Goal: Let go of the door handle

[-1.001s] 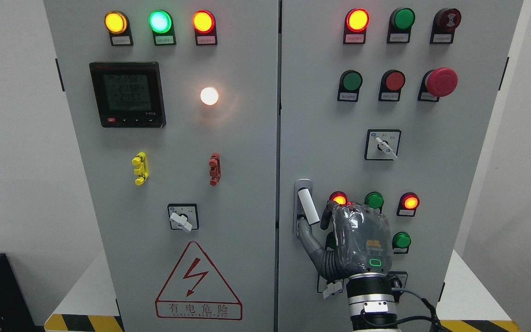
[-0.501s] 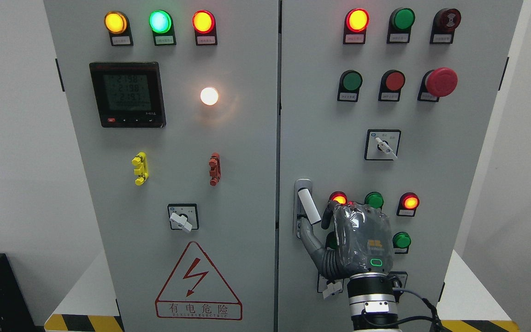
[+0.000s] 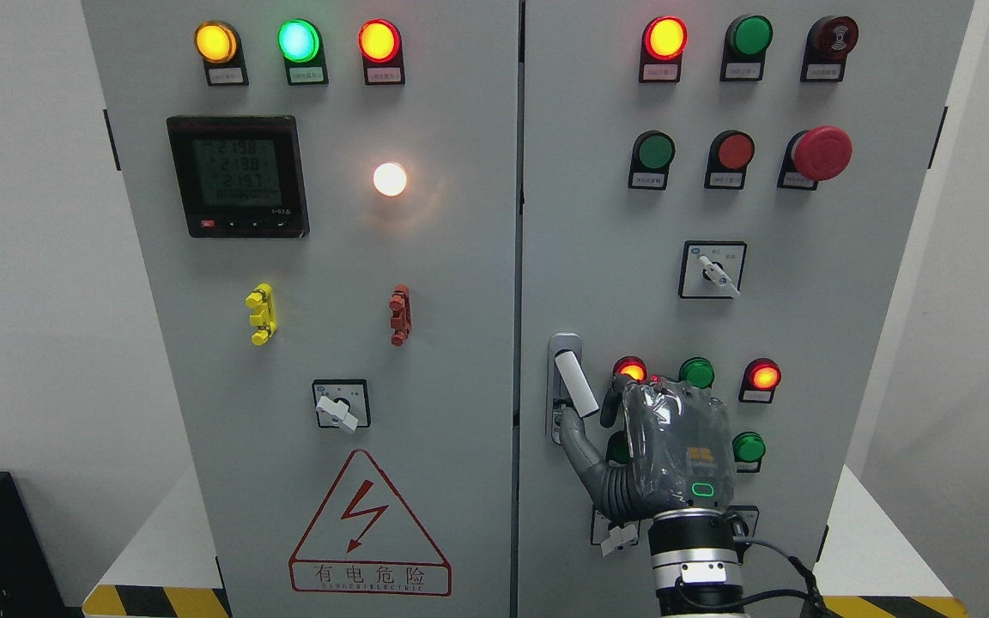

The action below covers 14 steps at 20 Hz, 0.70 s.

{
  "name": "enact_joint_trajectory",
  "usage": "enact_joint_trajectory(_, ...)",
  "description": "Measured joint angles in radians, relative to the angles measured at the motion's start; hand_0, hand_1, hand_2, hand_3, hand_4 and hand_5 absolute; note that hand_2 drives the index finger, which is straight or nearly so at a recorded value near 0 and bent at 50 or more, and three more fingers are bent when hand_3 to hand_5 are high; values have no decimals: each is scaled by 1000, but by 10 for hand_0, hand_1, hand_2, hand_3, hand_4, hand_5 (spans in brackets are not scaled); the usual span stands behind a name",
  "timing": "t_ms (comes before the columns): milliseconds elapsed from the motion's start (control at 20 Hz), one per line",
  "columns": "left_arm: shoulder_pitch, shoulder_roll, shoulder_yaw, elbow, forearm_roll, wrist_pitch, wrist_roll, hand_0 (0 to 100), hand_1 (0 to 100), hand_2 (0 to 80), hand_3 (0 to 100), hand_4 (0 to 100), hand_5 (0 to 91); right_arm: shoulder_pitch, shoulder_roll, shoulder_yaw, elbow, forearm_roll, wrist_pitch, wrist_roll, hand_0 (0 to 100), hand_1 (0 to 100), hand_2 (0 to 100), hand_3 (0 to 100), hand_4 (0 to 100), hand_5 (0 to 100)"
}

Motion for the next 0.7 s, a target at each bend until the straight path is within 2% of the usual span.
enact_joint_trajectory(701, 0, 0, 0, 0, 0, -1, 0, 0, 0, 40, 102, 0, 0, 0, -2, -3, -2, 0, 0, 8, 486, 399, 699, 960, 795, 768)
